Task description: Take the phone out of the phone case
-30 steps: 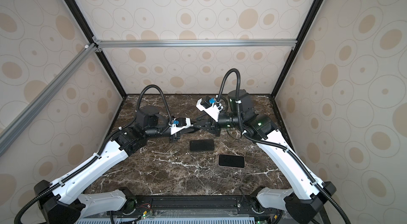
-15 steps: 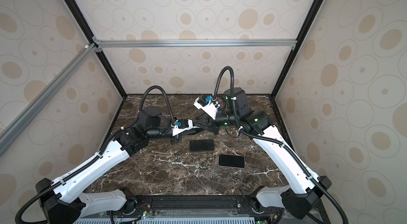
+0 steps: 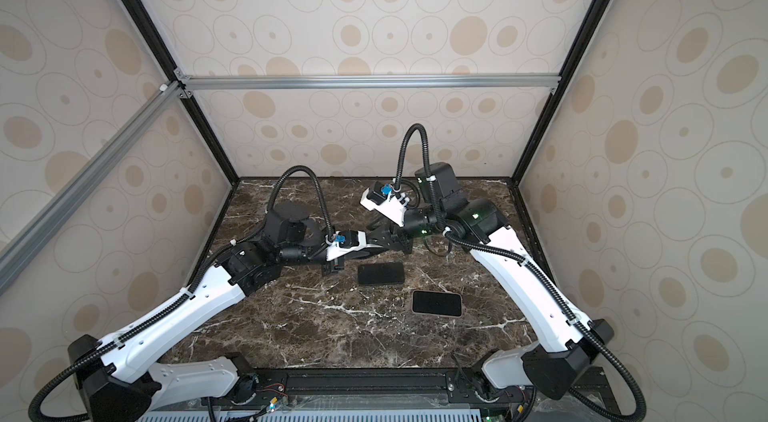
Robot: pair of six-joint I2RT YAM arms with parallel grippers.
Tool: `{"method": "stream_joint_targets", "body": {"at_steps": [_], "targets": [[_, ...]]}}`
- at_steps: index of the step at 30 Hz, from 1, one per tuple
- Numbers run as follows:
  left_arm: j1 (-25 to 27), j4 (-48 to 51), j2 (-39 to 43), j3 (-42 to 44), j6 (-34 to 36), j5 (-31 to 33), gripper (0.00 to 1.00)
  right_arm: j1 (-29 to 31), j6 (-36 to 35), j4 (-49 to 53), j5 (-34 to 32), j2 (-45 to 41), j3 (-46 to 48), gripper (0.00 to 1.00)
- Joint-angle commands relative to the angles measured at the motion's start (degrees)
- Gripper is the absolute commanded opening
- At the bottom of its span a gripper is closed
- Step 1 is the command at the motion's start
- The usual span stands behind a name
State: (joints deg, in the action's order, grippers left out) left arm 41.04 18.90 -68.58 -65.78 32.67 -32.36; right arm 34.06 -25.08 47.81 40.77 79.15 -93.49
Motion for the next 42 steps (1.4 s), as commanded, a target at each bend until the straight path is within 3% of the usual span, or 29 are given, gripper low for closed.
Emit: {"method": "stream_joint_targets", "body": {"at_steps": [1,14,16,20,23,27,36,42], "targets": [[-0.05,-8.09,2.90,-1.92,1.17,-0.13,0.00,0.36,-0.28,6.07,-1.45,1.75,-0.02,0.34],[-0.10,-11.14,4.53,0.73,0.11,2.12,0.00,0.00,5.05,1.52,-1.68,0.54,0.59,0.06],[-0.13,-11.42,4.94,1.00,-0.50,0.20,0.00,-0.56,8.36,-1.23,-3.55,0.62,1.06,0.00],[-0.17,-11.35,6.34,1.37,-2.94,-9.40,0.00,-4.15,20.50,-11.56,-10.68,-0.27,5.61,0.00],[-0.49,-14.71,8.04,2.98,-7.35,-13.98,0.00,-8.05,28.58,-16.64,-12.37,-0.49,8.18,0.00],[-2.83,-18.27,9.76,5.57,-13.65,-14.02,0.00,-9.61,33.12,-23.21,-14.86,-2.40,12.73,0.00],[-12.46,-11.87,4.62,7.30,-34.42,-4.30,0.00,-9.63,43.68,-34.82,-29.08,-10.49,27.33,0.00],[-18.50,-1.25,-1.30,6.90,-42.83,-1.21,0.00,-9.60,44.48,-31.73,-32.37,-11.24,28.56,0.00]]}}
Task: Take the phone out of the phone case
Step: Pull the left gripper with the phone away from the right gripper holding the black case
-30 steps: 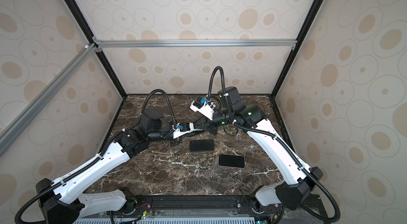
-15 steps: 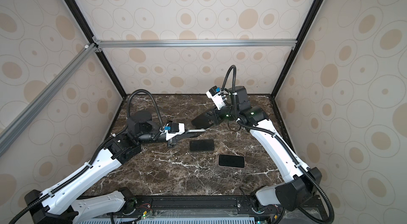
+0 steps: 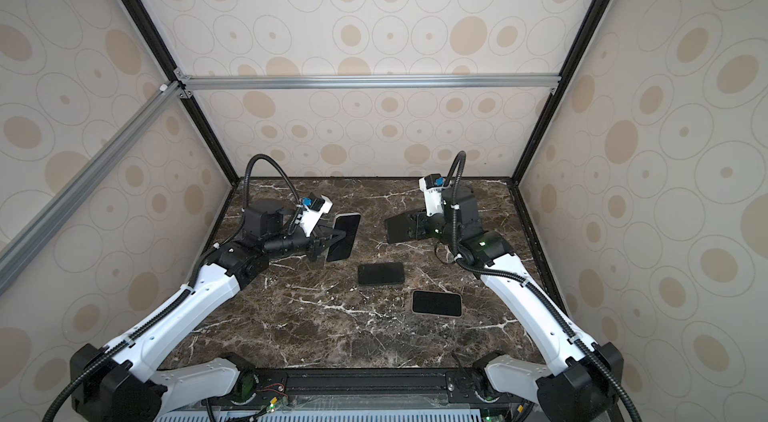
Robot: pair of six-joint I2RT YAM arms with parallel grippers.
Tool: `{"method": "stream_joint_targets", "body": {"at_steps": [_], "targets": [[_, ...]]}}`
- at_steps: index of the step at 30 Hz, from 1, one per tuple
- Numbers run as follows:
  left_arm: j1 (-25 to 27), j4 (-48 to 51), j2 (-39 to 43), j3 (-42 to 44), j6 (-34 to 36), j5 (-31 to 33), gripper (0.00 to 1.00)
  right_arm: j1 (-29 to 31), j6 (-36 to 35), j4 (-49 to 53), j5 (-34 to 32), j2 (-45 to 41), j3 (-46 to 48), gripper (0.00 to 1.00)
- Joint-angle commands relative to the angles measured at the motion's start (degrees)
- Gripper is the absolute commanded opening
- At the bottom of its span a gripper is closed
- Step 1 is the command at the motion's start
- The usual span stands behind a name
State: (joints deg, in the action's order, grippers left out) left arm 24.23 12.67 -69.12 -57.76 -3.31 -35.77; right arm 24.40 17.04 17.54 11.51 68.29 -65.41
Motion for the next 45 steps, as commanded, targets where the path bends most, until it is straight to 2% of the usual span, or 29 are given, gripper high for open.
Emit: {"method": "stream_joint_targets", "body": {"at_steps": [1,4,6,12,14,16,18,20,22,25,27,29,33,45], "targets": [[-2.25,7.71,-2.04,-1.80,-7.38,4.16,0.00,0.01,3.09,-1.16,-3.17,0.04,0.60,0.00],[-2.81,14.47,-5.43,-4.11,-7.98,8.29,0.00,0.03,3.92,-1.18,-3.43,1.66,0.86,0.00],[-2.79,17.14,-6.64,-4.60,-10.45,13.73,0.00,0.02,6.17,-1.57,-4.38,2.57,1.76,0.00],[-2.87,11.70,-4.10,0.18,-20.56,21.11,0.00,2.02,14.37,-6.56,0.18,5.11,5.42,0.00],[-3.11,10.82,-3.02,0.95,-20.54,22.95,0.00,4.05,16.18,-7.49,-0.66,5.32,6.05,0.00],[-3.85,9.78,-2.68,2.29,-17.40,22.01,0.00,6.81,18.65,-8.85,-4.38,5.04,7.40,0.00],[-4.65,9.85,-3.06,3.27,-17.09,21.24,0.00,9.62,21.19,-11.62,-8.26,4.43,9.38,0.00],[-5.48,11.38,-4.25,3.69,-17.13,19.90,0.00,10.82,24.14,-16.17,-5.54,4.32,11.75,0.00],[-6.32,13.23,-5.85,3.73,-16.46,15.33,0.00,11.09,28.13,-19.88,-1.29,4.56,13.54,0.00],[-6.95,12.90,-5.86,5.68,-15.58,11.05,0.00,11.11,30.15,-22.71,5.11,5.39,14.69,0.00],[-7.93,13.81,-6.18,6.48,-15.41,9.77,0.00,11.13,30.63,-21.42,6.01,5.84,15.15,0.00],[-9.14,14.56,-7.37,6.98,-15.32,5.67,0.00,11.11,30.79,-21.07,5.78,5.98,16.74,0.00],[-10.11,13.28,-7.87,9.36,-15.67,-0.49,0.00,11.10,32.59,-24.87,8.61,6.86,20.08,0.00],[-15.14,10.91,-12.79,13.66,-17.18,-5.94,0.00,12.75,39.82,-34.12,9.75,11.19,23.87,0.00]]}}
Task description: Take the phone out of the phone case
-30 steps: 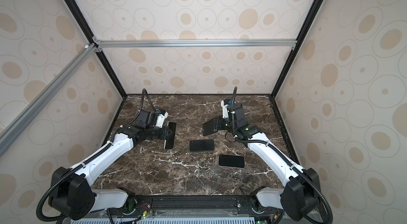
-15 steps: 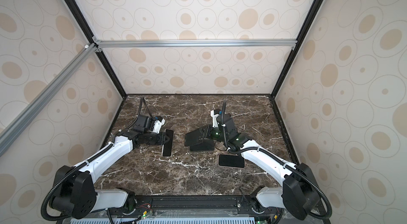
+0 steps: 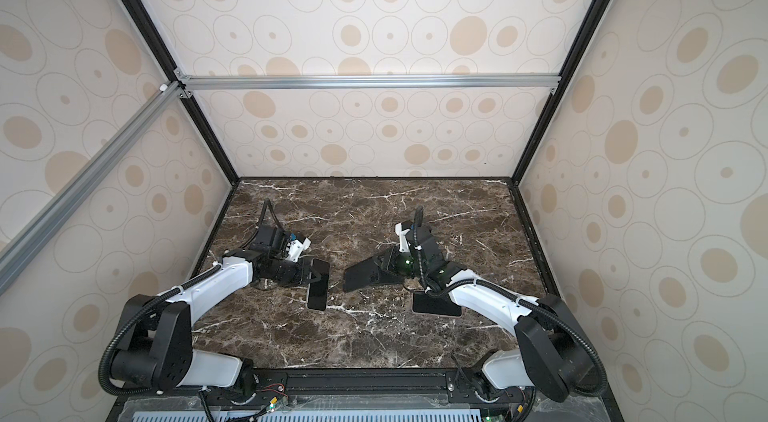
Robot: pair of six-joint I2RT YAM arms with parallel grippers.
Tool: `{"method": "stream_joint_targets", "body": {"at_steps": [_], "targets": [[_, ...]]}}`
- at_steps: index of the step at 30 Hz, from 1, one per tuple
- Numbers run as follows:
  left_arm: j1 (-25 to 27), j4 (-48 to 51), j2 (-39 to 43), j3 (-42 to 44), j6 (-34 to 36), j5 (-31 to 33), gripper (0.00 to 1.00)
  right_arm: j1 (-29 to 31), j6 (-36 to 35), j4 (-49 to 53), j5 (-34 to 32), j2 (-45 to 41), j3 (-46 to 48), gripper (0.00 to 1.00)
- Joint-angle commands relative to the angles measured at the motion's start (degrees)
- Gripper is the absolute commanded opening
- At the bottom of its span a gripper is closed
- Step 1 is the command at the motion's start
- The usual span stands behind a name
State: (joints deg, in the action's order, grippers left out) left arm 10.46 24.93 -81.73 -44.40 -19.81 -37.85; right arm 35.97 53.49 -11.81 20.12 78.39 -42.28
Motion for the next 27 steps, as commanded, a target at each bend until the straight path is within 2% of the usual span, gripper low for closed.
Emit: {"method": "stream_joint_targets", "body": {"at_steps": [1,7,21,27], "targets": [[-1.71,-1.66,-0.18,0.37,-0.67,-4.36,0.00,1.51,3.92,-5.38,1.15,1.67,0.76,0.00],[-2.15,-3.07,-1.17,1.39,-0.70,-6.87,0.00,2.23,4.66,-9.25,2.48,5.08,0.80,0.00],[-2.37,-3.44,-6.32,0.32,0.65,-7.08,0.00,2.21,4.30,-5.61,1.59,8.08,-0.61,0.00],[-2.97,-2.91,-7.73,-0.07,0.73,-5.89,0.13,2.19,4.67,-4.55,2.17,10.31,-2.20,0.00]]}}
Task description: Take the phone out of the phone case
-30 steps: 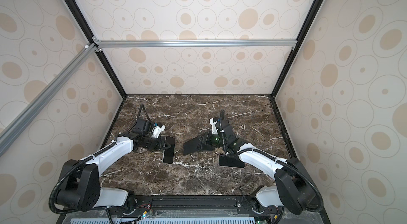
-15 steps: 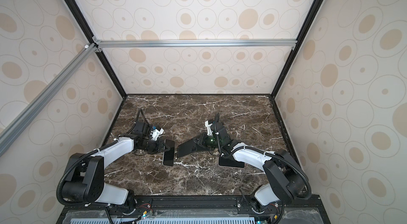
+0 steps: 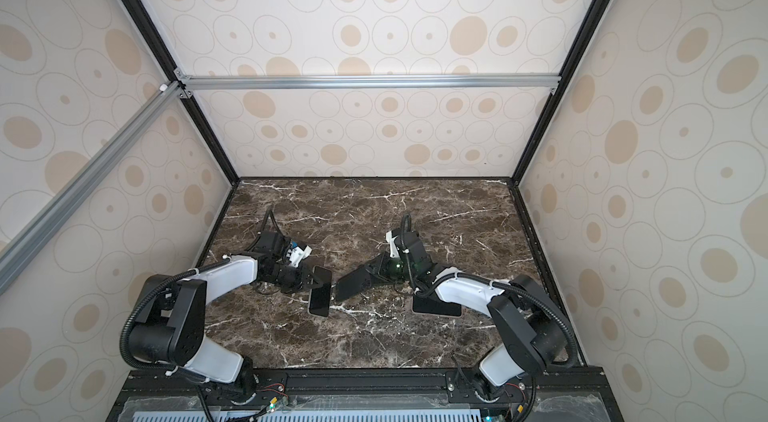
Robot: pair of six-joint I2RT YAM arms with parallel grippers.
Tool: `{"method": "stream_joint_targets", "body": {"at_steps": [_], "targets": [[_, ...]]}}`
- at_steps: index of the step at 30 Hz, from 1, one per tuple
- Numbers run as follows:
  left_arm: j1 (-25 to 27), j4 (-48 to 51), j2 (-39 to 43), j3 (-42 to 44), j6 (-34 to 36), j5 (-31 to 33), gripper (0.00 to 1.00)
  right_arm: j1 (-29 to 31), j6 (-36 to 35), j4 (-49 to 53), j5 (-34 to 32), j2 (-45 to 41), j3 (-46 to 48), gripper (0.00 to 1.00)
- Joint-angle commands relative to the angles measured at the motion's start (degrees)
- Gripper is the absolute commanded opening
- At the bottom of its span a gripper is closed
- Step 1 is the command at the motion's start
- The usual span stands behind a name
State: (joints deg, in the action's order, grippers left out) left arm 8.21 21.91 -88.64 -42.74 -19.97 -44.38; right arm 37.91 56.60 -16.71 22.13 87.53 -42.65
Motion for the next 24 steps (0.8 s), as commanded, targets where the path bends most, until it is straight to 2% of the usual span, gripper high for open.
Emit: {"method": "stream_joint_targets", "body": {"at_steps": [1,8,18,22,24], "targets": [[-0.91,0.13,-1.04,-1.75,0.90,1.07,0.17,0.29,1.57,0.70,-0.01,1.52,-2.04,0.00],[-2.42,0.67,-1.97,-1.47,1.24,3.61,0.40,0.31,1.84,1.30,0.19,3.74,-3.40,0.00],[-3.78,3.71,-0.60,-1.92,1.49,9.86,0.53,0.23,0.57,3.14,-0.94,2.82,-3.63,0.00],[-4.45,6.97,2.90,-4.68,2.49,14.65,0.57,-0.19,-3.46,8.44,-1.96,-1.57,-4.91,0.00],[-4.47,7.04,5.78,-6.74,3.59,14.66,0.58,-0.88,-6.00,10.06,-0.13,-3.89,-5.99,0.00]]}}
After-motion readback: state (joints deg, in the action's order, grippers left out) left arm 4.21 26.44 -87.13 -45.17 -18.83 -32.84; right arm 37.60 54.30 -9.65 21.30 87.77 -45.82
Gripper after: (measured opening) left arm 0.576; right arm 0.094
